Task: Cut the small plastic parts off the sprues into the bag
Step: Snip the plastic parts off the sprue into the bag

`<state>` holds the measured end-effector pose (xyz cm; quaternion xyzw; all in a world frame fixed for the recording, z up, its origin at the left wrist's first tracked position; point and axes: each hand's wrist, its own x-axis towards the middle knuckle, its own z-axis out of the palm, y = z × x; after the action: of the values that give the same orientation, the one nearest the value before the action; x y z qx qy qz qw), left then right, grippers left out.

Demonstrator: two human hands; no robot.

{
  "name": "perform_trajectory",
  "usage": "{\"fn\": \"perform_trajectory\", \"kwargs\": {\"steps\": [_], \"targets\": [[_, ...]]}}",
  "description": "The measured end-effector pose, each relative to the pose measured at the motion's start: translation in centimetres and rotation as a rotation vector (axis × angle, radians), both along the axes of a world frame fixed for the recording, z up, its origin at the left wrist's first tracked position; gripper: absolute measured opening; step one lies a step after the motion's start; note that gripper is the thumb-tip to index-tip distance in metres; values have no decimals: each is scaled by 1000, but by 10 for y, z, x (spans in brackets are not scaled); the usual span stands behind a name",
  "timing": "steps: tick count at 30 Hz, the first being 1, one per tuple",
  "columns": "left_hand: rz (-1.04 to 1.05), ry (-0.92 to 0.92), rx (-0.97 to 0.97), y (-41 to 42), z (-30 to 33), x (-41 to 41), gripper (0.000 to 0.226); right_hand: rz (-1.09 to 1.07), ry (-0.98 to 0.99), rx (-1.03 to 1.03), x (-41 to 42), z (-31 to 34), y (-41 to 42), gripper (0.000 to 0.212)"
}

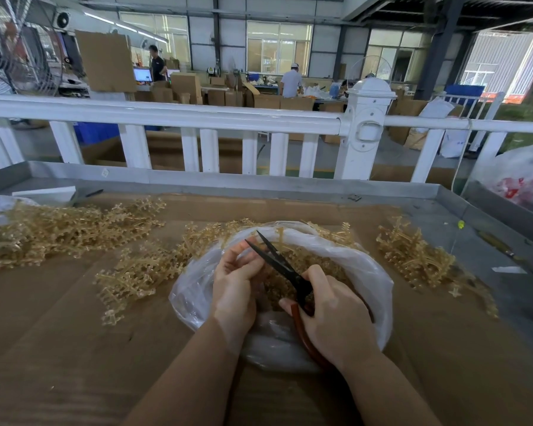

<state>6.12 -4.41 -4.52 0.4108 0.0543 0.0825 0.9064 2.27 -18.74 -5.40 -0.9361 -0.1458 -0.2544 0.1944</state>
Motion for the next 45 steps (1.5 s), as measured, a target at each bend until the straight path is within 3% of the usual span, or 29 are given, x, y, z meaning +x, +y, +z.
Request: {"fn": "perform_trajectory", "kwargs": {"steps": [15, 25, 40, 45], "targets": [[-43, -48, -25, -1, -4, 3, 28, -9, -10, 45, 0, -1, 2, 39], [-33, -109, 116, -4, -5, 2, 30, -10, -36, 7, 1, 0, 2, 43], [-39, -56, 79, -3, -6, 2, 43, -63, -71, 63, 4, -1, 2, 38], [-127, 4, 10, -1, -2, 2, 31, -76, -13, 50, 5, -3, 4, 42]]}}
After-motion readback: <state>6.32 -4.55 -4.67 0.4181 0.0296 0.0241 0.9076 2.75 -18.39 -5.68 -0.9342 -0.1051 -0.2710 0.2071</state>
